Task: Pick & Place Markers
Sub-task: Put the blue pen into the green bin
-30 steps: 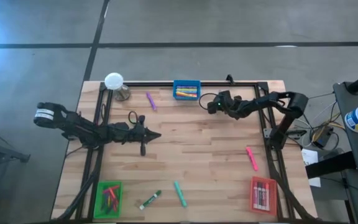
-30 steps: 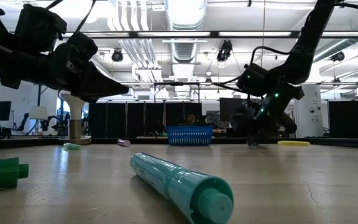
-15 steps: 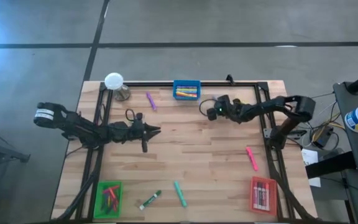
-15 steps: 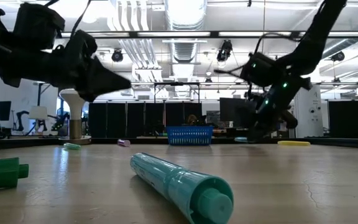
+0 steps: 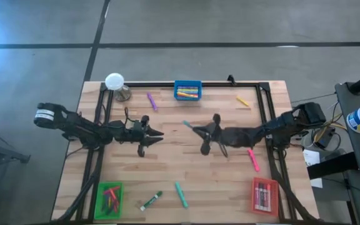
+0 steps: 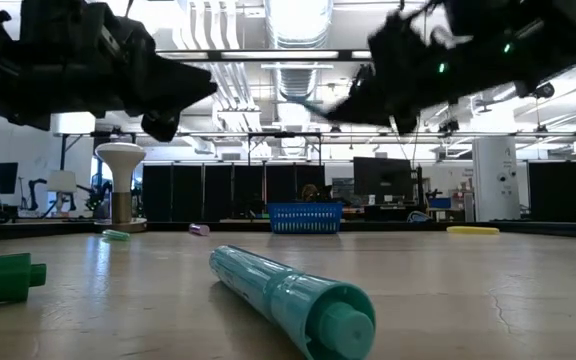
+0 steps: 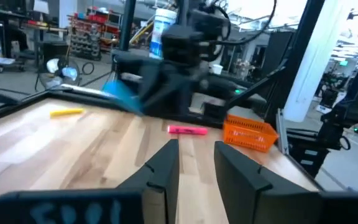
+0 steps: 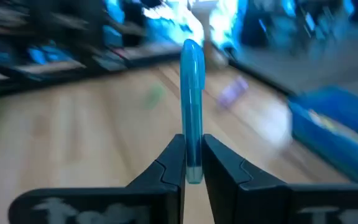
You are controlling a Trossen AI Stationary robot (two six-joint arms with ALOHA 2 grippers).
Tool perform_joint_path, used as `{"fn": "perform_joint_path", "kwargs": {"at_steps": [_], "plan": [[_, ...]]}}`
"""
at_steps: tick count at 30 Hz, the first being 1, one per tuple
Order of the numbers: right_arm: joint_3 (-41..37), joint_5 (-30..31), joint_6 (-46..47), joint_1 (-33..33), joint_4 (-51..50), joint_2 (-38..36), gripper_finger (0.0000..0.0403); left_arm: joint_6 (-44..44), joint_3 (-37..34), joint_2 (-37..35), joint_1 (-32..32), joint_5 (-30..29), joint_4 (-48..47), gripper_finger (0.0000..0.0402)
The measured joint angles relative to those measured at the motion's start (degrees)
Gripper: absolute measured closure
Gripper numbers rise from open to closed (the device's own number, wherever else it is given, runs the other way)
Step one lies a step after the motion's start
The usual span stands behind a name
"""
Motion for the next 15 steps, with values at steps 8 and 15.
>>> {"fn": "perform_joint_path", "kwargs": {"at_steps": [8,15], "plan": [[5.9,0.0,-7.7,4.6,3.6,2.9,0.0367,2.7,2.5,0.1,-0.5,1.6,1.9,0.0305],[12.6,-2.6,-9.4,4.8,4.1,8.7,0.0367,4.5,4.9,0.1,-0.7,2.5,1.8,0.0305]]}}
